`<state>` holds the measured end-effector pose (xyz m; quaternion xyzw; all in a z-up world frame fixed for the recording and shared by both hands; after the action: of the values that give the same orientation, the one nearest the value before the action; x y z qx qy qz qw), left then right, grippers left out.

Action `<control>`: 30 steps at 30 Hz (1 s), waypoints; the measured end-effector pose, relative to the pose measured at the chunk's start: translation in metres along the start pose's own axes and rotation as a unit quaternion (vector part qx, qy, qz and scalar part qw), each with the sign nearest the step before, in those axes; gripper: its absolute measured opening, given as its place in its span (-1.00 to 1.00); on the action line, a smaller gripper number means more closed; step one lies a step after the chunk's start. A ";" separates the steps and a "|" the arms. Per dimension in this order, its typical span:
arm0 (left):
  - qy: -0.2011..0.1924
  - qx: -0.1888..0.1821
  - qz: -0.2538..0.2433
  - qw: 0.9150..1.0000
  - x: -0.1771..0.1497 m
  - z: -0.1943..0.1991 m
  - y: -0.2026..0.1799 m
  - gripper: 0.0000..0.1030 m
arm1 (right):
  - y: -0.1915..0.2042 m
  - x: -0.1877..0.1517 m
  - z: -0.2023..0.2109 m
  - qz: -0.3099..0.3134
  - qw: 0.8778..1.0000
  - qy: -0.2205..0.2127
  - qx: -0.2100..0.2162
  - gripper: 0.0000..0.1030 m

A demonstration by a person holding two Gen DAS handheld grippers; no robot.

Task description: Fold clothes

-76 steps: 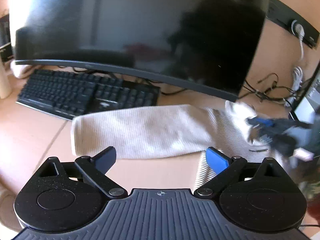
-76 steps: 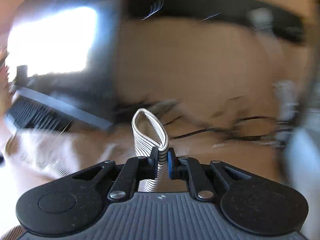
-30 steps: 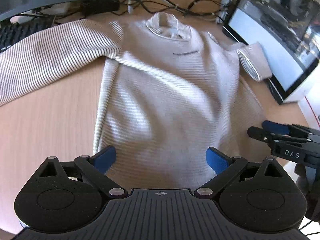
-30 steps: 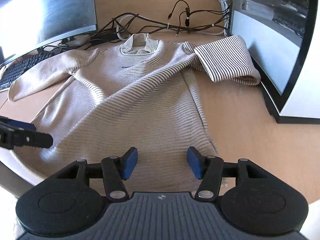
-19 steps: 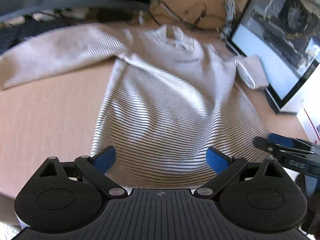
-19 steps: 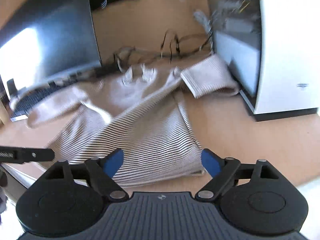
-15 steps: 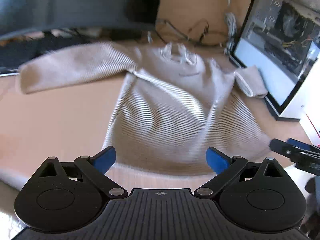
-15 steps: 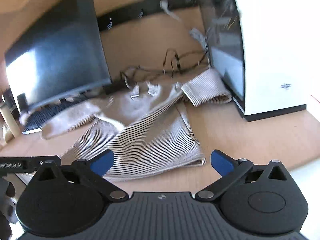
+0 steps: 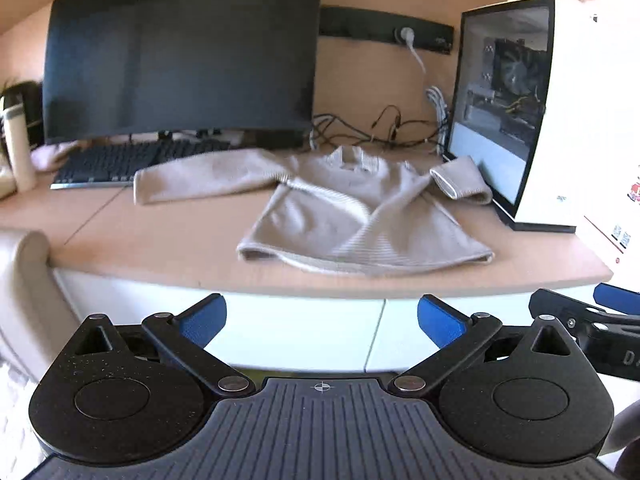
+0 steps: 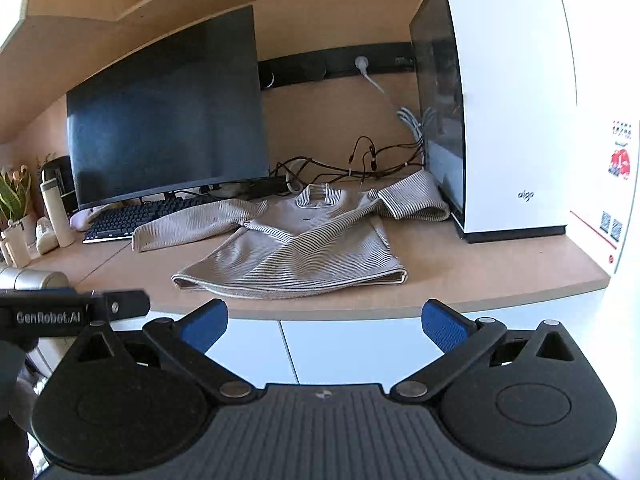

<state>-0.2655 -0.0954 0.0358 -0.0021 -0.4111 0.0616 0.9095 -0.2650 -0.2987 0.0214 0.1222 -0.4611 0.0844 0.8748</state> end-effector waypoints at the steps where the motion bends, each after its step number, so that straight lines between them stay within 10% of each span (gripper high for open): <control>1: -0.003 -0.001 0.000 1.000 0.000 0.005 -0.002 1.00 | 0.000 -0.002 0.005 0.000 1.000 -0.004 -0.001 1.00; 30: -0.025 -0.005 -0.021 0.999 -0.026 0.052 -0.006 1.00 | 0.003 -0.005 0.028 0.020 1.000 -0.024 -0.005 1.00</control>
<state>-0.3209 -0.1068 0.0514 0.0036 -0.4338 0.0405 0.9001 -0.2905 -0.3045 0.0324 0.1105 -0.4847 0.0964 0.8623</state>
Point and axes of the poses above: each gripper's, at about its wrist camera, not at the fingertips, and z roughly against the way its jaws point, y to its left, x to its top, the point moved 7 cm from there along -z, roughly the way its jaws point, and after that the axes turned 9 degrees about y, right-handed, at the moved point
